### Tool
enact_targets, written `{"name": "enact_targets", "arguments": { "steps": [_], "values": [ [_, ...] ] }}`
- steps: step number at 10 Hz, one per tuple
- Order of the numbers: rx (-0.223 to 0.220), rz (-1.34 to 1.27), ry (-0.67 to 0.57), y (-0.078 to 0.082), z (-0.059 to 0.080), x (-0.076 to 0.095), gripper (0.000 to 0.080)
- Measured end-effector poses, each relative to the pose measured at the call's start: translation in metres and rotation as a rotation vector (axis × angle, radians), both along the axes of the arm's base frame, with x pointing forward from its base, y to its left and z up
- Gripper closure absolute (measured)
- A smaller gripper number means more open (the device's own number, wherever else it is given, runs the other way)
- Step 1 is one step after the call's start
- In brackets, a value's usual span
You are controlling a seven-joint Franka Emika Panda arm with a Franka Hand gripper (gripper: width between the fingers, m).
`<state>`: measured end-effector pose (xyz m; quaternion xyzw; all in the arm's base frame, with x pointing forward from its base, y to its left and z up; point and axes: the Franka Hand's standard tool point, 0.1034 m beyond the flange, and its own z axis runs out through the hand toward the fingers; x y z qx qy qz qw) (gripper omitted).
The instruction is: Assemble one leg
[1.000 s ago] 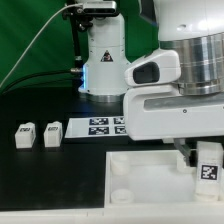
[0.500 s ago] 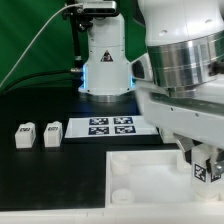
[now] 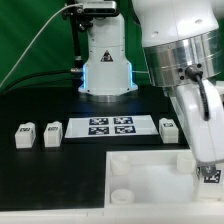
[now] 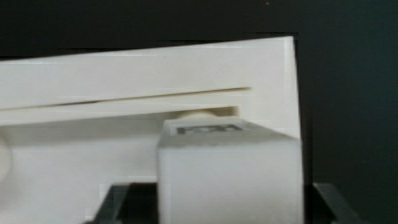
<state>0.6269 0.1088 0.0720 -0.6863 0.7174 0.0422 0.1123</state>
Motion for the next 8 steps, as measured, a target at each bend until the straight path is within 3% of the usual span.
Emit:
{"name": "enact_targets", "arguments": {
  "steps": [1,2,3,6,8],
  "values": [
    [-0.012,0.077,-0.016,0.0008,-0.0004,-0.0001,0.0424],
    [-0.034,0.291,-0.060,0.0028,-0.0006,0.0000,0.0244],
    [-0.056,0.504,-0.111,0.0024,0.0010,0.0023,0.0165],
    [-0.093,0.796,-0.173,-0.0002,0.0006,0.0023,0.0151],
    [-0.163,1.172,-0.189,0.0018,0.0019,0.0016,0.0150]
  ]
}}
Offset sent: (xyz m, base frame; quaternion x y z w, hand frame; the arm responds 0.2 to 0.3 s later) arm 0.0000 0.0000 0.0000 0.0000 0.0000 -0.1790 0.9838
